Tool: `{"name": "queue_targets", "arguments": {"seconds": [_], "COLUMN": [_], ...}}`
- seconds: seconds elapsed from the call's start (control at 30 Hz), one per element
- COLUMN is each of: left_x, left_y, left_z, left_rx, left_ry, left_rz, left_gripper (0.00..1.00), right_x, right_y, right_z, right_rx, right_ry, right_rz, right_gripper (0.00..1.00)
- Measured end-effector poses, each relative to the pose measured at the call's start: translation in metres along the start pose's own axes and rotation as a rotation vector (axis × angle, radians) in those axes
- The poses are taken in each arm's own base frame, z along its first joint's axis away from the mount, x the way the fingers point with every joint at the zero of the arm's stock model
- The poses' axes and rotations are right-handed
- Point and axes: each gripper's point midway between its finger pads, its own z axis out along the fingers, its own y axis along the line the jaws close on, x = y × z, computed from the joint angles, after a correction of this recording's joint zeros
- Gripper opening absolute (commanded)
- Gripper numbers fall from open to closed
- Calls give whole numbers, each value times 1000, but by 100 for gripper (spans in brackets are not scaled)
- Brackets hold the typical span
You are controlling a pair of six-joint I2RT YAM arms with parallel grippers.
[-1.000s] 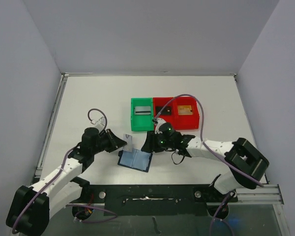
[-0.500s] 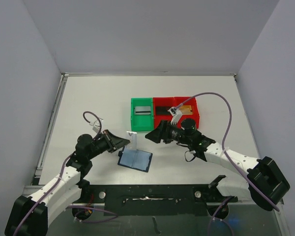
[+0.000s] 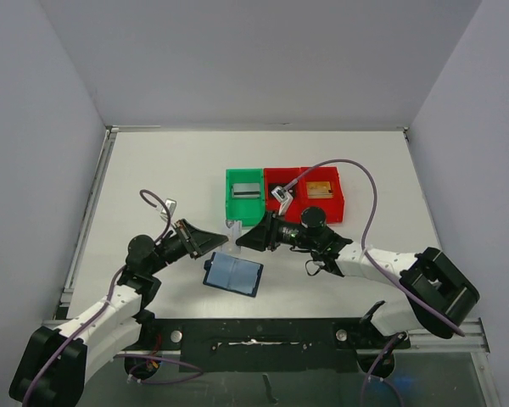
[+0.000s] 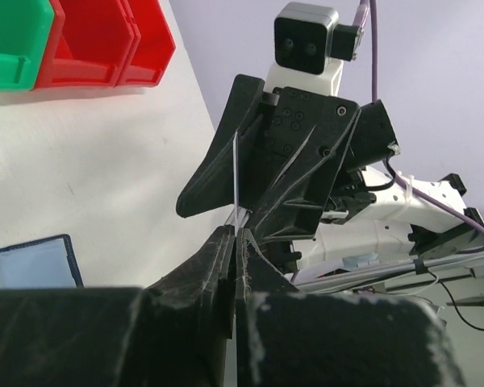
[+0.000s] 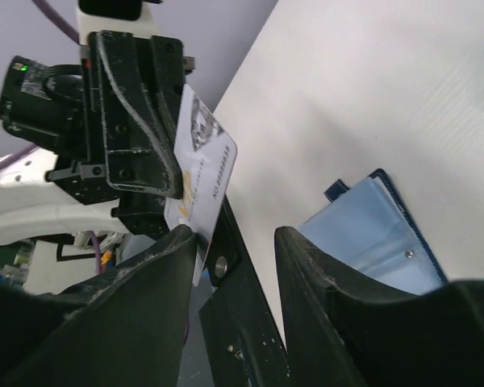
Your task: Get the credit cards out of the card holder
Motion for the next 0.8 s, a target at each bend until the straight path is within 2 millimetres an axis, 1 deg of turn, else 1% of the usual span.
{"name": "queue_targets", "arguments": {"seconds": [0.1,0.13,0.17,0.23,0.3,0.37,0.4,0.43,0.53,0.6,0.7,0.8], "left_x": [4,5,6,7,6,6,6,6,6,8,11,5], "left_y": [-2,-3,-4,-6,-8,-9,-10,-11,-11,-6,2,7], "left_z": [-2,-2,-2,-2,-3,-3,-3,-3,-3,-4,-6,-5], "left_rx": [16,22,26,34,41,48,52,53,54,35,-18,-101], "left_ry": [15,21,22,26,26,26,25,25,26,33,47,44], "left_rz": [-12,-14,-14,-14,-16,-19,-15,-15,-10,-4,5,40], "left_gripper": [0,0,0,0,0,0,0,2,38,68,70,70], "right_x": [-5,-5,-6,-7,-9,-11,-11,-12,-14,-16,-24,-32], "right_y": [10,13,16,22,28,32,33,34,34,34,26,14], "right_z": [2,3,3,3,2,2,1,1,0,-1,-5,-10], "right_rx": [-63,-80,-94,-125,-152,-171,-175,-180,-185,-184,-146,-72], "right_ry": [-11,-9,-10,-11,-16,-20,-20,-19,-23,-28,-54,-80], "right_rz": [-3,-2,-3,-6,-7,-8,-8,-5,-2,-7,-15,-49], "right_gripper": [38,36,30,24,14,3,0,0,0,0,0,0]}}
